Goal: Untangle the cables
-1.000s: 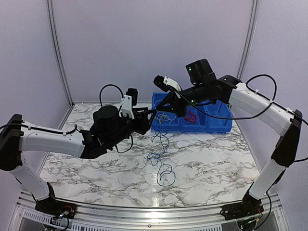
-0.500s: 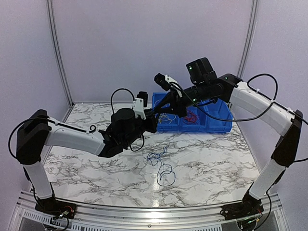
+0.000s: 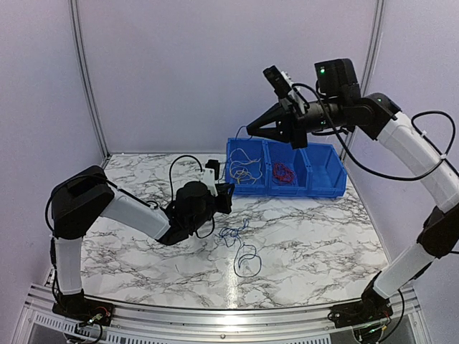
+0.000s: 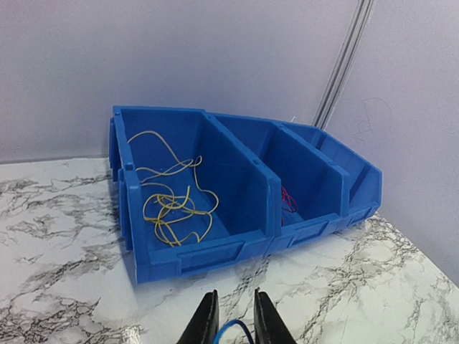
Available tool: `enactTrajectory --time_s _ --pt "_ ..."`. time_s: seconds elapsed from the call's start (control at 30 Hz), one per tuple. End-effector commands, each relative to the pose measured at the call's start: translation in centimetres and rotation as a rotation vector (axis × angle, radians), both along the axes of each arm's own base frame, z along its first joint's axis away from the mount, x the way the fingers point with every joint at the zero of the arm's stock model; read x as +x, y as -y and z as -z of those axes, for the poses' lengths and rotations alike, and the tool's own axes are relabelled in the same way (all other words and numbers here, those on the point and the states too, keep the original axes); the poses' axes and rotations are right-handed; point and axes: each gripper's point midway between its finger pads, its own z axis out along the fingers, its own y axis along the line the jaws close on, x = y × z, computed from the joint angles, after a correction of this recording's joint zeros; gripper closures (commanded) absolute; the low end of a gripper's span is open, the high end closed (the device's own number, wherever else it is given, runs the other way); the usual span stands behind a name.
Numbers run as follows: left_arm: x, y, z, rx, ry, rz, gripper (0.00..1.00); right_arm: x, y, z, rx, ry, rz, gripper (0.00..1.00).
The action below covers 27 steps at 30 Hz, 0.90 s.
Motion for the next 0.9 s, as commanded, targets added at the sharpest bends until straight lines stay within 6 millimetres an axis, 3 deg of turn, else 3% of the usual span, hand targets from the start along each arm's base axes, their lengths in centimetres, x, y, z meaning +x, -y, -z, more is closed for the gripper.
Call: enactTrajectory --time_s 0.0,0.23,0.37,0.57,0.87 --pt "0.1 -1.0 2.0 -0.047 -0.027 -0.018 0.83 -0.5 2.4 -4.1 0.09 0.016 -0.007 1.0" --pt "-0.2 -2.3 4.4 -0.043 -0.07 -0.036 0.87 0.9 5.3 -6.1 0.146 0.022 0.051 1.0" --pt "-0.5 -3.0 5.8 -0.022 -0.09 -0.041 0.87 2.7 8.5 -8.1 0.201 0.026 0.124 1.0" --pt "-1.1 -4.4 6.8 -0.005 -0.115 -0.059 0.87 7.0 14.8 -10.7 0.283 0.051 0.325 1.0" --pt "-2.3 -6.8 8.0 0.011 -0.148 -0.083 0.81 14.6 26.6 -11.2 0.384 0.055 0.691 1.0"
